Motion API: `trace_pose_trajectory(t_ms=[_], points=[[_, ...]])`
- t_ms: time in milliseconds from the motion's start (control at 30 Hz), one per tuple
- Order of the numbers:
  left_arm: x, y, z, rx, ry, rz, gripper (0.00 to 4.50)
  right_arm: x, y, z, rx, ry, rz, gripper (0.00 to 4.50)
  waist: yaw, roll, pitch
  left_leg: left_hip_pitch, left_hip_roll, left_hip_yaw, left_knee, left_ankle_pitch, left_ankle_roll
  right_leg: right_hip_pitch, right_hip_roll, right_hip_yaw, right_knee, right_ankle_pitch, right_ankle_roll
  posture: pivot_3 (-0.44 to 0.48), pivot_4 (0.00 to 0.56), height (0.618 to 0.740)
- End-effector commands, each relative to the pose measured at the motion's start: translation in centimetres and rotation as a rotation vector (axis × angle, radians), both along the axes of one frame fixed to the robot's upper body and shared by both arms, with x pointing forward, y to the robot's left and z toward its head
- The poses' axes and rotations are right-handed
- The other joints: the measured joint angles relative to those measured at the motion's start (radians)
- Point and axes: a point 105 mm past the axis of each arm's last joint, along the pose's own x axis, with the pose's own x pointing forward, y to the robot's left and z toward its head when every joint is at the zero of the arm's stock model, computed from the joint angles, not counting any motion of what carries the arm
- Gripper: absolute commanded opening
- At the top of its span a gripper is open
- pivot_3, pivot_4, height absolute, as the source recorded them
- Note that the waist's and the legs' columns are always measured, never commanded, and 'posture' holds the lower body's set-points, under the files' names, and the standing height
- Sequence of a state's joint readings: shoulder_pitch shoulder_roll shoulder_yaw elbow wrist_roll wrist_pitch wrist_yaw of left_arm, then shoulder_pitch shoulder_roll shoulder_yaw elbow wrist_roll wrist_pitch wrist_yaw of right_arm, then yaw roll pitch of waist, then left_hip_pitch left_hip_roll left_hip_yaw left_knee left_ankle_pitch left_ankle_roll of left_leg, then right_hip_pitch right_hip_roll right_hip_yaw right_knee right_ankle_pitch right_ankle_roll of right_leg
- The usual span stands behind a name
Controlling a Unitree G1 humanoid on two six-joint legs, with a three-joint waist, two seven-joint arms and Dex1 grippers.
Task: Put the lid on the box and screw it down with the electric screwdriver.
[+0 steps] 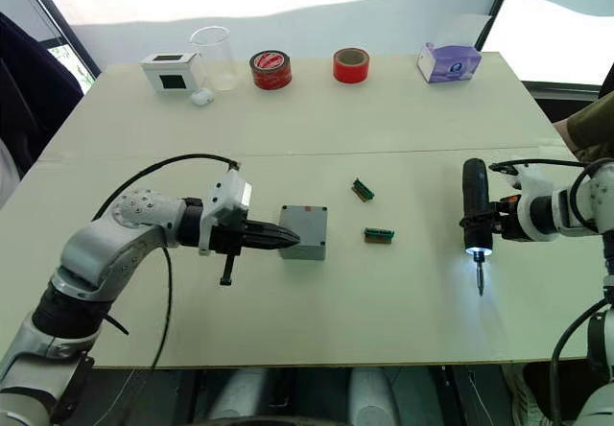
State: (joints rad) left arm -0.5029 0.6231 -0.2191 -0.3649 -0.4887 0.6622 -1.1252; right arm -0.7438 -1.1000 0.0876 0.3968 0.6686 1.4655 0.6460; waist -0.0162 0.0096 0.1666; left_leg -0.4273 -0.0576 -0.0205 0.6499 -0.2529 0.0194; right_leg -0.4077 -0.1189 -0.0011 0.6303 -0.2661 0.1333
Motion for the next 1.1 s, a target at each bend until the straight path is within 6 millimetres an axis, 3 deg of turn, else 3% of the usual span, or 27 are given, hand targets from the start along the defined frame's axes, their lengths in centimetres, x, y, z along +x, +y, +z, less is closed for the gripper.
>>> trace_pose_trajectory(t_ms=[33,267,333,367,400,500,667,767,867,967,1033,1100], points=[[-0.1,-0.5,0.7,-0.008,-0.058,-0.014,0.00,0.7,-0.3,1.4,-0.024,-0.051,0.039,1.86,0.003,0.000,0.000,0.000,0.000,0.000,0.000,0.000,0.000,0.000,0.000,0.000,0.000,0.000,0.000,0.000,0.150,0.740],[0.2,-0.6,0.6,-0.011,-0.068,0.009,0.00,1.7,-0.9,0.2,-0.071,-0.022,0.054,1.86,0.006,-0.003,0.002,0.000,-0.001,0.000,0.003,0.000,0.000,0.002,0.000,0.000,0.000,0.000,0.001,0.000,0.150,0.740],[0.2,-0.5,0.6,-0.011,-0.066,0.019,0.00,1.7,-0.9,-0.2,-0.094,-0.011,0.078,2.83,0.006,-0.003,0.002,0.000,-0.001,-0.001,0.003,0.000,0.000,0.002,0.000,0.000,0.000,0.000,0.001,0.000,0.150,0.740],[0.2,-0.5,0.6,-0.011,-0.066,0.023,0.00,1.7,-1.0,-0.3,-0.105,-0.006,0.086,2.96,0.006,-0.003,0.002,0.000,-0.001,-0.001,0.004,0.000,0.000,0.002,0.000,0.000,0.000,0.000,0.001,0.000,0.150,0.740],[0.2,-0.4,0.6,-0.011,-0.066,0.026,0.00,1.7,-1.0,-0.4,-0.112,-0.003,0.091,3.49,0.006,-0.003,0.002,0.000,-0.001,-0.001,0.004,0.000,0.000,0.002,0.000,0.000,0.000,0.000,0.001,0.000,0.150,0.740],[0.6,-0.1,0.6,-0.013,-0.068,0.048,0.00,1.8,-1.1,-0.7,-0.160,-0.005,0.126,4.35,0.007,-0.004,0.002,0.000,-0.001,-0.001,0.004,0.000,0.000,0.003,0.000,-0.001,0.000,0.000,0.001,0.000,0.150,0.740],[1.5,1.2,0.9,0.009,-0.089,0.090,0.00,2.2,-0.7,0.1,-0.179,-0.048,0.160,4.43,0.006,-0.004,0.002,0.000,-0.001,-0.002,0.004,0.000,0.000,0.003,0.000,-0.001,0.001,0.001,0.001,0.000,0.150,0.740],[2.2,2.2,1.2,0.016,-0.099,0.128,0.00,3.2,-0.4,2.2,-0.188,-0.144,0.165,4.43,0.005,-0.004,0.002,0.000,-0.001,-0.002,0.004,0.000,-0.001,0.002,0.000,-0.001,0.001,0.001,0.001,0.000,0.150,0.740],[3.3,3.6,1.7,0.015,-0.110,0.195,0.00,4.6,0.9,6.4,-0.221,-0.321,0.232,4.43,0.004,-0.002,0.003,0.000,-0.001,-0.002,0.004,0.000,-0.001,0.002,0.000,-0.001,0.001,0.001,0.001,0.000,0.150,0.740],[4.2,4.6,2.0,0.009,-0.120,0.256,0.00,5.0,3.1,9.3,-0.217,-0.456,0.318,4.43,0.003,-0.002,0.003,0.000,-0.001,-0.002,0.002,0.001,-0.002,0.000,0.000,-0.001,0.001,0.000,0.001,0.000,0.150,0.740],[5.0,5.1,1.9,0.011,-0.135,0.304,0.00,4.3,6.9,10.4,-0.175,-0.570,0.491,4.43,0.005,-0.002,0.003,0.000,0.000,-0.002,0.002,0.001,-0.002,0.000,0.001,-0.001,0.001,0.000,0.001,0.000,0.150,0.740],[5.7,5.4,1.0,0.068,-0.188,0.338,0.00,2.8,10.3,9.9,-0.142,-0.630,0.657,4.43,0.007,-0.003,0.004,0.000,0.000,-0.003,0.002,0.001,-0.002,0.000,0.001,-0.001,0.001,0.000,0.001,0.000,0.150,0.740]])
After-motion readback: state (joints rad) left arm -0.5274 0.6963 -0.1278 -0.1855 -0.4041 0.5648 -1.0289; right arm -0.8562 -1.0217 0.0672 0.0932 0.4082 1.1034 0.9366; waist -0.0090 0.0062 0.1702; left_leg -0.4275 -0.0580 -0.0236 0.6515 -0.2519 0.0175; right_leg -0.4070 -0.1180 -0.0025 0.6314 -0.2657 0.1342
